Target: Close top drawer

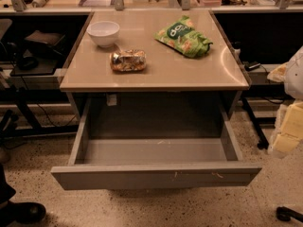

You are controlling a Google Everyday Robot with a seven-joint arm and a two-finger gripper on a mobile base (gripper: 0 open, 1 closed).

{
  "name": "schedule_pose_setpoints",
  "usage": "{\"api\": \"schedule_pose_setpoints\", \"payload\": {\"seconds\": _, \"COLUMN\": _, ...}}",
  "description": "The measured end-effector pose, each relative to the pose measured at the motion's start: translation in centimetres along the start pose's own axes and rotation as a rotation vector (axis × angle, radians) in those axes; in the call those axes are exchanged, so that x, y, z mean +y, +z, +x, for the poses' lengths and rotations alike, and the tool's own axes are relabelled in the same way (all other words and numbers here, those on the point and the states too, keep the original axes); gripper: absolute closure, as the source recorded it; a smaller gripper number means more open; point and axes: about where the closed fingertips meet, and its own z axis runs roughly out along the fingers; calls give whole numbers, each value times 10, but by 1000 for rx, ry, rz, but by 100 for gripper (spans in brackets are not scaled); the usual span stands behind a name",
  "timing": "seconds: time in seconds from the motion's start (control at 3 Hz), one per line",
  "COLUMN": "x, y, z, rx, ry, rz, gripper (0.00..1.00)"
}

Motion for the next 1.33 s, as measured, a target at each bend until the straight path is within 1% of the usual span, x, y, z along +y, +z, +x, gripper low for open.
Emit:
{"api": "schedule_pose_setpoints", "payload": {"seconds": 0.33, "x": 14, "y": 12, "z": 1, "rx": -37, "ry": 4, "rz": -13, "gripper": 0}}
{"api": "schedule_pose_setpoints", "payload": {"seconds": 0.67, "x": 52, "y": 47, "z": 6, "rx": -142, "ry": 2, "rz": -57, "gripper": 0}}
{"api": "schedule_pose_setpoints", "payload": {"seconds": 1.0, "x": 96, "y": 100, "z": 33, "rx": -238, "ry": 5, "rz": -124, "gripper": 0}}
{"api": "schedule_pose_setpoints", "payload": {"seconds": 1.33, "x": 128, "y": 142, "z": 46, "rx": -284, "ry": -32, "rz": -187, "gripper": 0}}
